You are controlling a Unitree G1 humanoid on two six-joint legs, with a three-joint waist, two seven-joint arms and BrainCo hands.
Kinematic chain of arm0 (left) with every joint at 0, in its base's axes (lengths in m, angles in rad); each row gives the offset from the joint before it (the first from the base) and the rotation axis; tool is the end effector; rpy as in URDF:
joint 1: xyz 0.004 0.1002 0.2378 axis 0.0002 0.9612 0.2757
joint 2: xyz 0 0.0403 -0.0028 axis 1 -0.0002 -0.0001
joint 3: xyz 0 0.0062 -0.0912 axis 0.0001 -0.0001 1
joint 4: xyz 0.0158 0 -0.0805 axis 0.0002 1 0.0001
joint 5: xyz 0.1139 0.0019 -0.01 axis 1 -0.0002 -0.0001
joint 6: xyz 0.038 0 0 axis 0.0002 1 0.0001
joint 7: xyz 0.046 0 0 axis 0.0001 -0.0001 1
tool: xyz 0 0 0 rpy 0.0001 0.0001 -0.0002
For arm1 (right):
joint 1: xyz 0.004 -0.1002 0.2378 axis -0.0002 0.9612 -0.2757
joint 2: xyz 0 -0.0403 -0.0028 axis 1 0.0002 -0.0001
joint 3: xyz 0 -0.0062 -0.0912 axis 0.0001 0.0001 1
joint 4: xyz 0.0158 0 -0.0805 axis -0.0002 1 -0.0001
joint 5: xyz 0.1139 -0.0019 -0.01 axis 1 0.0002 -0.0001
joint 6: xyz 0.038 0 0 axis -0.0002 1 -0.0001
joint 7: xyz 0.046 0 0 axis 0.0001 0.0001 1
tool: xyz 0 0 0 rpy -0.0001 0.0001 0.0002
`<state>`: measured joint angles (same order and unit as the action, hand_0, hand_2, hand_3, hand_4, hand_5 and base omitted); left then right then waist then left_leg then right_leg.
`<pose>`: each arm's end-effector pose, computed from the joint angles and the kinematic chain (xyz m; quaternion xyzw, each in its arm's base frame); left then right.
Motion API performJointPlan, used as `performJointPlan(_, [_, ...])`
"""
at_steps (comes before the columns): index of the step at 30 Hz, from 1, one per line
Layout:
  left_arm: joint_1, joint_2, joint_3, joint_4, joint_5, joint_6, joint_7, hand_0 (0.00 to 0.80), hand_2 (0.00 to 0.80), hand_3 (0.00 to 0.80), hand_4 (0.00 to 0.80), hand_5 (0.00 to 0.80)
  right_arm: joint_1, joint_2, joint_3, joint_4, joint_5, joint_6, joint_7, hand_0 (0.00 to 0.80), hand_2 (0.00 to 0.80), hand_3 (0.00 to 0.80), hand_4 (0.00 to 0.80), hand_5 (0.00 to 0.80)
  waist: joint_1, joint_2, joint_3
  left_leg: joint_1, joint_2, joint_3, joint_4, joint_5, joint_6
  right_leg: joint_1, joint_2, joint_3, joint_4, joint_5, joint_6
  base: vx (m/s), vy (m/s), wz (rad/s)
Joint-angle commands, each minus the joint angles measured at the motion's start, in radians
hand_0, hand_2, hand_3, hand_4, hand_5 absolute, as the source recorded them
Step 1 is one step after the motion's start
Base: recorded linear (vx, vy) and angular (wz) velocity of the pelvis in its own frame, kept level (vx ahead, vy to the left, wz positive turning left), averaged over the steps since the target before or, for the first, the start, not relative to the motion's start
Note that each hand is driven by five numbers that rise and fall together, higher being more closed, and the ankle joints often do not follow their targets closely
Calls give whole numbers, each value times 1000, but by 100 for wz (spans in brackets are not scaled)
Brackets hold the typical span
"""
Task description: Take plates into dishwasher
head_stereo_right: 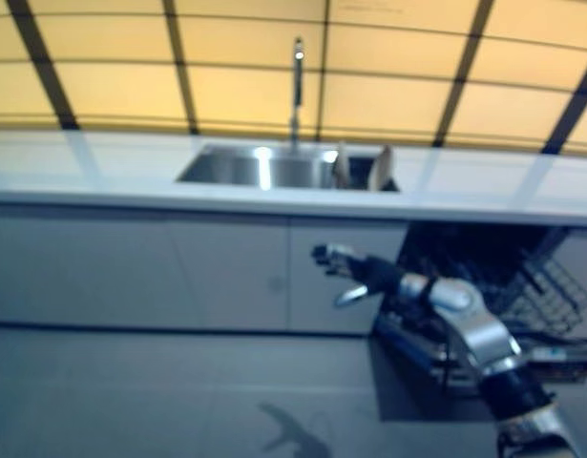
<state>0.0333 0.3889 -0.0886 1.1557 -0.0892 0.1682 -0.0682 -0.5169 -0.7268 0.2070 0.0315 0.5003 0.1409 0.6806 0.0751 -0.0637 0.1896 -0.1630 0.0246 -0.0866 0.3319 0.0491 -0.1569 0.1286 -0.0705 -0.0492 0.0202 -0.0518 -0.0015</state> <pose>0.0706 0.2778 -0.0996 0.1183 0.6236 0.0804 0.7685 0.2861 -0.2045 0.1891 -0.1710 -0.0586 0.4253 0.8868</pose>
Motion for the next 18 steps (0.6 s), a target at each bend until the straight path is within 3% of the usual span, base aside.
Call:
performJointPlan(1, [27,22,-20,3,29,-33,-5,0,0,0,0,0,-52,-19,3,-13,37,-23,-49,0,0,0,0,0,63,39,7,-43,31,56,-217,242,63,86,63,58,0,23,20,564,135,-24])
performJointPlan(2, [36,20,-26,35,23,-60,3,0,0,0,0,0,-75,-22,15,-5,53,-10,-69,0,0,0,0,0,91,44,10,-76,26,50,-327,296,51,131,72,91,-13,11,17,506,105,-46])
performJointPlan(4, [48,16,-22,49,11,-72,6,0,0,0,0,0,-100,-39,27,8,96,-4,-79,0,0,0,0,0,109,35,9,-103,21,62,-373,305,48,164,68,118,-19,-7,15,391,118,-49])
performJointPlan(9, [49,9,0,73,-39,-84,8,0,0,0,0,0,-99,-51,33,63,124,-11,-51,0,0,0,0,0,121,12,-22,-96,14,76,-295,176,100,187,-10,114,26,-72,52,273,150,-50])
performJointPlan(11, [36,28,4,76,-18,-87,24,0,0,0,0,0,-61,-42,13,78,119,-12,-56,0,0,0,0,0,133,-14,-43,-127,16,113,-183,111,119,212,-74,60,54,-75,91,262,46,-37])
performJointPlan(14, [16,46,1,70,1,-79,16,0,0,0,0,0,-47,-35,-1,105,128,-8,-74,0,0,0,0,0,136,-28,-56,-144,21,130,-117,86,122,206,-111,17,86,-54,113,209,74,0])
performJointPlan(17, [-9,59,-17,66,24,-70,2,0,0,0,0,0,-54,-15,-41,218,148,-33,-113,0,0,0,0,0,139,-34,-82,-153,9,124,-89,49,147,201,-168,13,186,30,134,247,171,9])
performJointPlan(18, [-15,64,-20,71,21,-71,1,0,0,0,0,0,-59,-10,-54,253,169,-50,-137,0,0,0,0,0,144,-35,-100,-138,-8,116,-112,43,162,202,-197,19,245,118,143,196,157,0])
